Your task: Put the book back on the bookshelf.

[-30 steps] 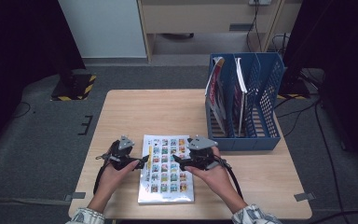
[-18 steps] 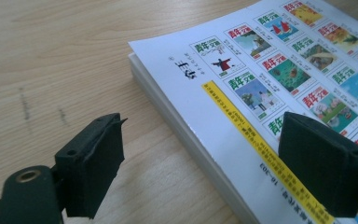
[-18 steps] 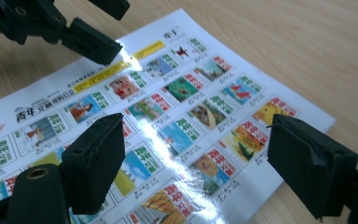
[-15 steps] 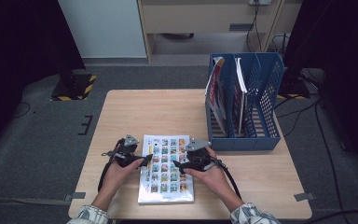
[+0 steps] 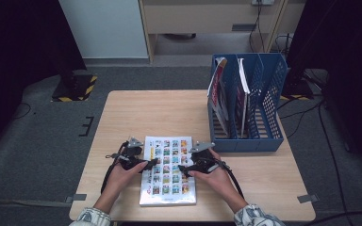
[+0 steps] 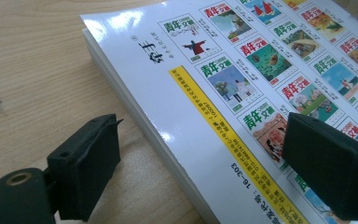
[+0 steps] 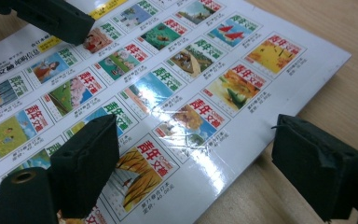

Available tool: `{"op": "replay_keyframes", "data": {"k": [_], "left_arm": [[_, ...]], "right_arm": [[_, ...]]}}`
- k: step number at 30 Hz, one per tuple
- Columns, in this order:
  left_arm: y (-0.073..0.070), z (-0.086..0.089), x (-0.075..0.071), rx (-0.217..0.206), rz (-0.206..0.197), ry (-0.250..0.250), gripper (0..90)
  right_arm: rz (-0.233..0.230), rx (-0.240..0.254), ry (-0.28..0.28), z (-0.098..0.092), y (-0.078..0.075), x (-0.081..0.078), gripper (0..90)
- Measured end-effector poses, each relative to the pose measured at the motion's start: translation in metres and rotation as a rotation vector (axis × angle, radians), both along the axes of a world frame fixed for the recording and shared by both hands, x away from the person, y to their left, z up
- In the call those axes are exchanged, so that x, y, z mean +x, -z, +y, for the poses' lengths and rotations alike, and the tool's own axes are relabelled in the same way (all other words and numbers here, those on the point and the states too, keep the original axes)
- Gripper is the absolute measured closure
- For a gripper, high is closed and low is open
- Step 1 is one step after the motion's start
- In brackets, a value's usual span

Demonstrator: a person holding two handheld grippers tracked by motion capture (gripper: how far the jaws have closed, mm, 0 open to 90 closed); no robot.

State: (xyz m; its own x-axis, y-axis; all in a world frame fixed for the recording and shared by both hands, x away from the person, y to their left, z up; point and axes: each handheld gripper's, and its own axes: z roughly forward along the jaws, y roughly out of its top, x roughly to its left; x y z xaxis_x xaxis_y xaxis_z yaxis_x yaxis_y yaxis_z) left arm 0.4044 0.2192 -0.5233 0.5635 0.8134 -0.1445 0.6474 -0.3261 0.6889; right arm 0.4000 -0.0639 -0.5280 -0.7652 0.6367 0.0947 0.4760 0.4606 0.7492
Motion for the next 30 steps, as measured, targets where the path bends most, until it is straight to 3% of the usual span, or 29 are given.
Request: {"op": "replay_keyframes", "data": {"k": [9, 12, 18, 23, 24, 27, 30], "left_arm": [[0.004, -0.002, -0.001, -0.047, 0.032, 0.004, 10.2], [0.004, -0.004, -0.001, -0.043, 0.027, 0.011, 7.9], [0.002, -0.008, -0.001, -0.031, 0.039, 0.002, 7.5], [-0.005, -0.012, -0.003, 0.008, 0.009, -0.015, 18.3], [-0.008, -0.012, -0.005, 0.002, -0.005, -0.011, 20.7], [-0.015, -0.012, -0.008, -0.074, -0.008, -0.008, 26.6], [-0.017, -0.015, -0.011, -0.068, -0.015, 0.011, 31.6]], "right_arm": [[0.035, 0.046, 0.022, -0.003, 0.005, 0.001, 13.0], [0.069, 0.084, 0.047, -0.005, 0.007, 0.0, 12.3], [0.078, 0.099, 0.061, -0.005, 0.01, 0.001, 11.2], [0.088, 0.101, 0.065, -0.005, 0.009, 0.0, 11.0], [0.088, 0.101, 0.066, -0.005, 0.009, 0.0, 10.9], [0.086, 0.101, 0.067, -0.004, 0.009, 0.0, 10.9], [0.086, 0.101, 0.067, -0.004, 0.009, 0.0, 10.9]]}}
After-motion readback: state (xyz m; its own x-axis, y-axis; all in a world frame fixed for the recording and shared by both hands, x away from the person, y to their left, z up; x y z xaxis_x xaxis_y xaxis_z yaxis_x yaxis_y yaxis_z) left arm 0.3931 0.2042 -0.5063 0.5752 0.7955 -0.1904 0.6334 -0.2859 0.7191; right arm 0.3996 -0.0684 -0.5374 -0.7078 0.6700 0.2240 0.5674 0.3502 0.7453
